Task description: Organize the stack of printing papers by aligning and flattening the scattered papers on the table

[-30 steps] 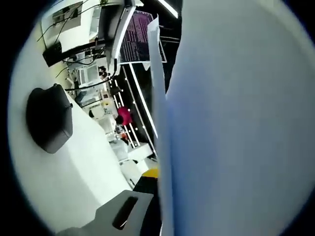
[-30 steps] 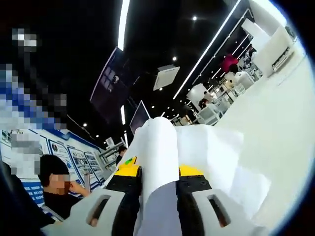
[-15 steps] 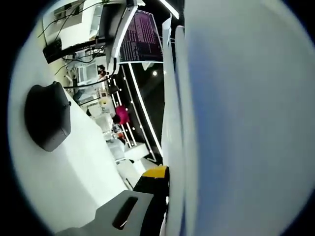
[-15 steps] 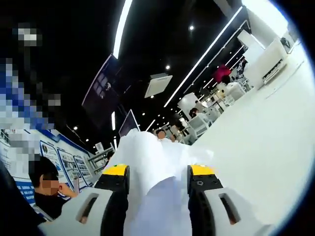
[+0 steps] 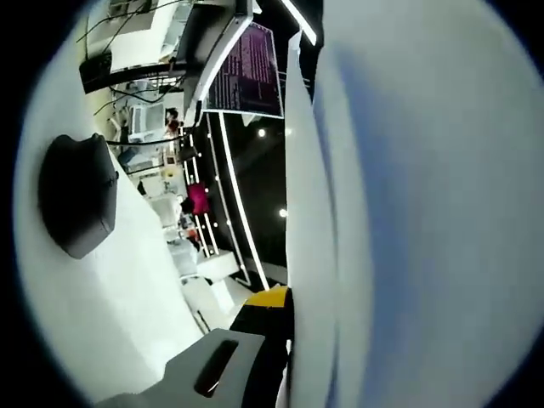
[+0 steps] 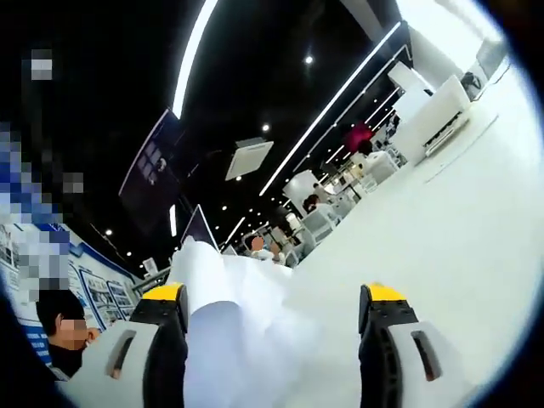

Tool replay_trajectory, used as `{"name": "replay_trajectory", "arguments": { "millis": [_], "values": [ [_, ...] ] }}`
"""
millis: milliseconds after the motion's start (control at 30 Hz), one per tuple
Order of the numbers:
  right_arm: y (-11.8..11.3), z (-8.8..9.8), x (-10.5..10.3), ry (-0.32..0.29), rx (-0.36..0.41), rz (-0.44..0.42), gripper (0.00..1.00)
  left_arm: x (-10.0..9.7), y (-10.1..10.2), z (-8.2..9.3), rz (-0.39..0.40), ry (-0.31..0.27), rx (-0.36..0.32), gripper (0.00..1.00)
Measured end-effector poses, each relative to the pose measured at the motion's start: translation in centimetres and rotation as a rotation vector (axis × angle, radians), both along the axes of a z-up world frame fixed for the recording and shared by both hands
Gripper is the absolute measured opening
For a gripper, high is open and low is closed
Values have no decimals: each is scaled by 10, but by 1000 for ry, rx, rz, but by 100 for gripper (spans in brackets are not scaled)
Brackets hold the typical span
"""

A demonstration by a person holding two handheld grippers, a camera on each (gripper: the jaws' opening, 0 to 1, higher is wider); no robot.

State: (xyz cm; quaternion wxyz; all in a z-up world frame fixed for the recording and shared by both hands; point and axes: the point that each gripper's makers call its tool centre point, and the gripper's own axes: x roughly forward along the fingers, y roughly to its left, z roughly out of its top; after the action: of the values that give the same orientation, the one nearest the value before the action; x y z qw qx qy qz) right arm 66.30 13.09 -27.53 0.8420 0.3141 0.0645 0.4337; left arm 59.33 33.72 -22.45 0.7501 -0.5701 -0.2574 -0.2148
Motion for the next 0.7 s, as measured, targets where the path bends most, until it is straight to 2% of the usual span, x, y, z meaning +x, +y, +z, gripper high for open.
{"name": "replay_trajectory", "arguments": {
  "millis": [167,367,533,633,700],
  "values": [
    [-7,-4,-2,-1,-38,-33,73,0,1,-1,1,-1,-3,6],
    [-21,-19,2,5,-164,-87,67,1,3,-2,4,-6,-4,6],
    [-10,-16,-8,-32,-183,-13,68,0,1,-1,11,2,-1,6],
    [2,-16,-17,-96,-244,37,68,0,1,-2,21,10,0,6],
    [7,-12,-20,-109,-233,54,69,1,0,-2,26,19,8,6]
  ]
}}
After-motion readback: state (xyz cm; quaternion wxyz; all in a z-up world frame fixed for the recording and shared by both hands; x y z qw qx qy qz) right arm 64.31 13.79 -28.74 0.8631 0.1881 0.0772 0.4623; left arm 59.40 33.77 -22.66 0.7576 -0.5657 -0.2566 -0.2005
